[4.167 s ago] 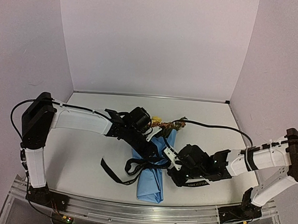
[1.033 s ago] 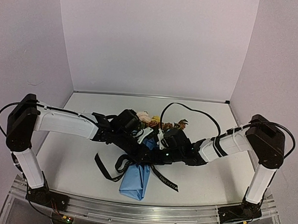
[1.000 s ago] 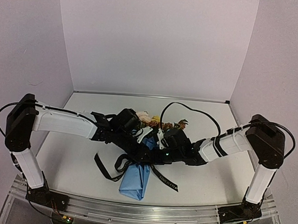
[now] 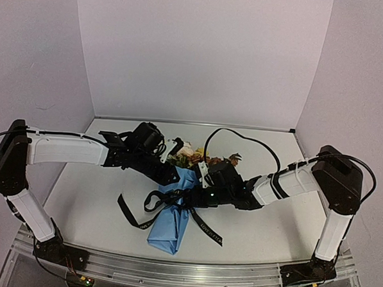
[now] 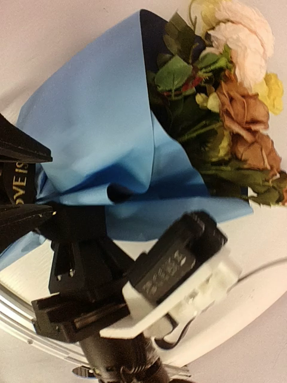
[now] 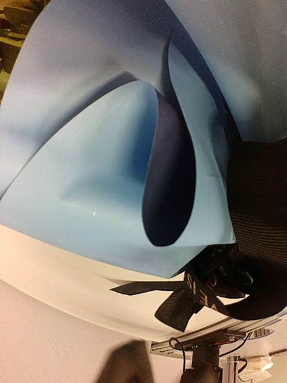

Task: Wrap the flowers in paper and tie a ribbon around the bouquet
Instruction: Cross the half-tied ribbon over the folded bouquet.

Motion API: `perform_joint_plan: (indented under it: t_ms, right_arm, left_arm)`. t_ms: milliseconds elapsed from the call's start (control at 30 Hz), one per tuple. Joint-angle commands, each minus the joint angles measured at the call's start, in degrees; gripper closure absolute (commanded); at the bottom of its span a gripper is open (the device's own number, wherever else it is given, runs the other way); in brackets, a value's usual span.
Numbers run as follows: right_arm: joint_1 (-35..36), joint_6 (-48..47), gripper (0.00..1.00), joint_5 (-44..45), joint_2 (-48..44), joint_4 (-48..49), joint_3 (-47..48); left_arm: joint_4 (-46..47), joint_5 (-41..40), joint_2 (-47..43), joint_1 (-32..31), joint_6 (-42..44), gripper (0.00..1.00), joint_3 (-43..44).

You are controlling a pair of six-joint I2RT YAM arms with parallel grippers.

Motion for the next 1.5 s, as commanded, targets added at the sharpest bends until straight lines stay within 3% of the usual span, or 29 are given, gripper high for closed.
perform_joint_plan:
  t_ms: [0,133,467,933,1467]
  right_arm:
    - [0.1,-0.6,1.00,0.2,0.8,1.4,2.1]
    - [0.1,-0.7,1.00,-0.2,0.6,1.1,2.4]
    - [0.1,-1.1,1.00,-0.9,0.6,-0.3,3.2]
    - [0.1,-2.3,1.00,-2.0,-0.2,-2.7,4.3]
    - [0.2,-2.4,1.00,-4.3,-0.7,-2.9,5.3]
  left_arm:
    - [-5.2,-1.8,3.9,0.3,1.8,0.82,4.0]
    - [-8.1,0.2,7.0,0.2,3.2,0.87,6.8]
    - [-10.8,8.7,8.3,-0.5,6.1,0.90,9.0]
    - [-9.8,13.5,7.8,-1.2,6.8,0.78,8.7]
    - [-7.2,11.1,9.1,-1.4,4.7,0.69,6.4]
